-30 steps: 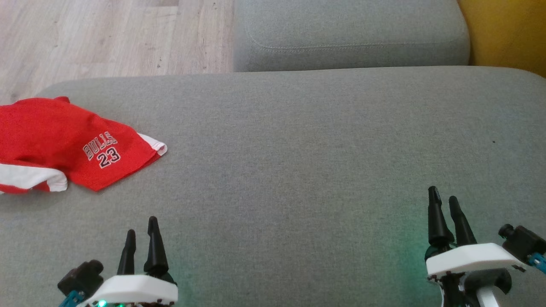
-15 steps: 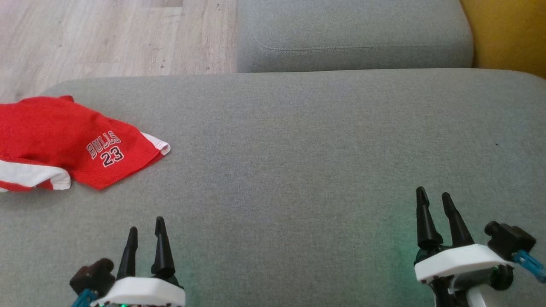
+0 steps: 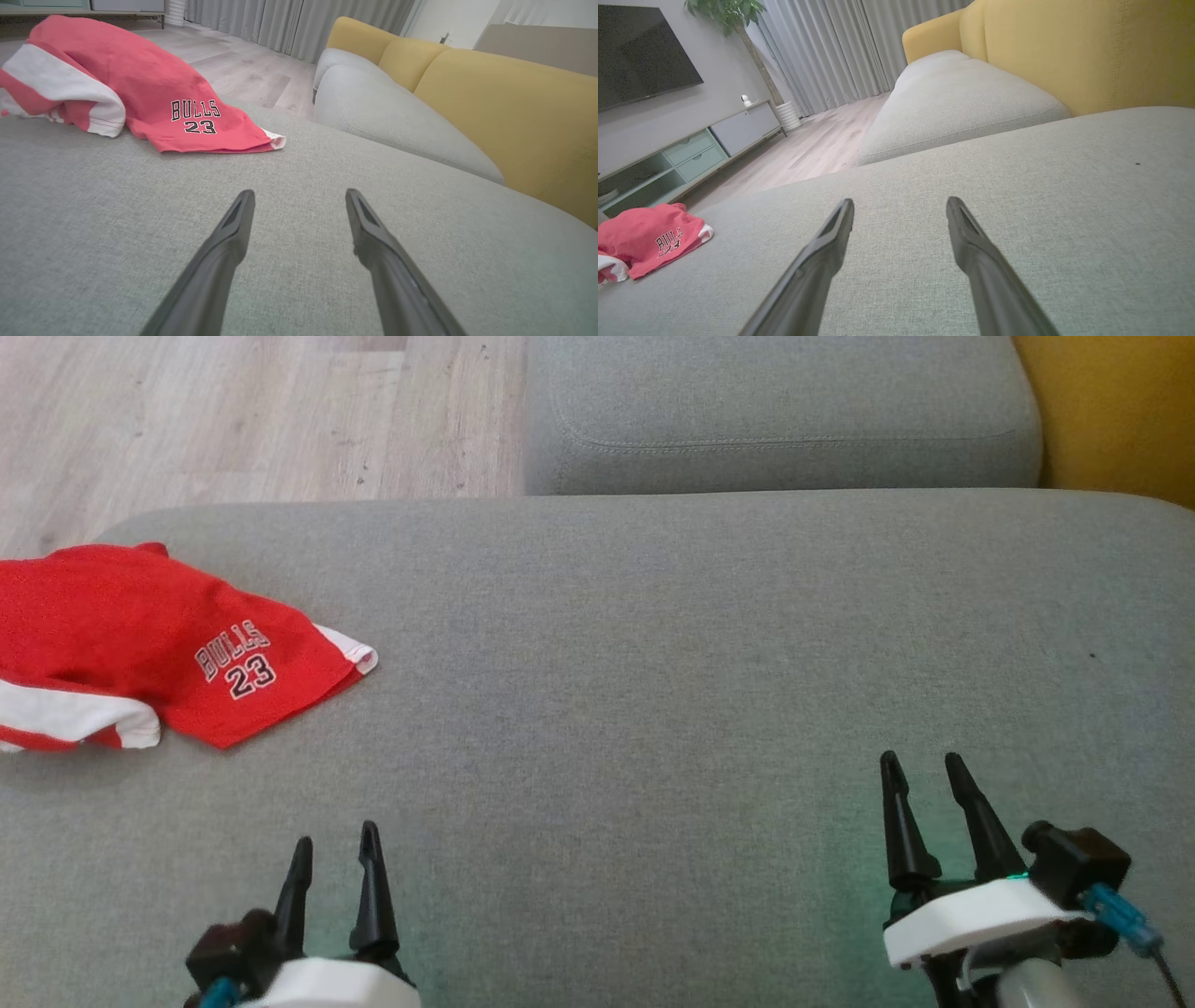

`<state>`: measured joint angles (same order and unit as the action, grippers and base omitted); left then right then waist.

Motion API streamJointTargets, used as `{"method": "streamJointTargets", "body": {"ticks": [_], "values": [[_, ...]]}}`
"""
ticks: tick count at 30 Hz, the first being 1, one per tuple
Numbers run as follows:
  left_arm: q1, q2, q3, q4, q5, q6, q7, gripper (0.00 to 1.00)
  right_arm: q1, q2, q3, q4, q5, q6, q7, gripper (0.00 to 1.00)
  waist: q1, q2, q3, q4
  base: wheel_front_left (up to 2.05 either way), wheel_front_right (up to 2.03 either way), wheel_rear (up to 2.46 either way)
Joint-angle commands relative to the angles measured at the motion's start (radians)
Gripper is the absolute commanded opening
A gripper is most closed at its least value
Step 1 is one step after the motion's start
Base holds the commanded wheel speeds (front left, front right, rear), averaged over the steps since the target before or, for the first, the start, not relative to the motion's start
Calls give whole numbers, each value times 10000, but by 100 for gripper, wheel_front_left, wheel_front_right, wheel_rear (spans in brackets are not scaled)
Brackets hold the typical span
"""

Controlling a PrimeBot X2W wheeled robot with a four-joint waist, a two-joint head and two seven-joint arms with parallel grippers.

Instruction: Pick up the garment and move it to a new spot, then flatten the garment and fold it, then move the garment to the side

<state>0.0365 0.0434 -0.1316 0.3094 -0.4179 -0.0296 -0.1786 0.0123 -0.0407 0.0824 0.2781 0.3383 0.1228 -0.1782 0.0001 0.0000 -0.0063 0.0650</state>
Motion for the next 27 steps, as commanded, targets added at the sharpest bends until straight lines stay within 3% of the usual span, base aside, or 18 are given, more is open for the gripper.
{"method": "streamJointTargets", "body": {"ticks": [1, 21, 27], "values": [[-141, 58, 140, -251, 335, 63, -192, 100, -399, -80, 254, -268, -387, 65, -202, 100, -1, 0, 2, 10, 0, 0, 0], [-102, 68, -103, -67, 2139, 362, -816, 100, -490, -94, 668, -129, -3023, 78, -820, 100, -1, 0, 31, 180, 0, 0, 0], [-95, 68, -85, -45, 2143, 361, -832, 100, -488, -95, 685, -105, -3079, 79, -835, 100, -1, 0, 22, 173, 0, 0, 0]]}}
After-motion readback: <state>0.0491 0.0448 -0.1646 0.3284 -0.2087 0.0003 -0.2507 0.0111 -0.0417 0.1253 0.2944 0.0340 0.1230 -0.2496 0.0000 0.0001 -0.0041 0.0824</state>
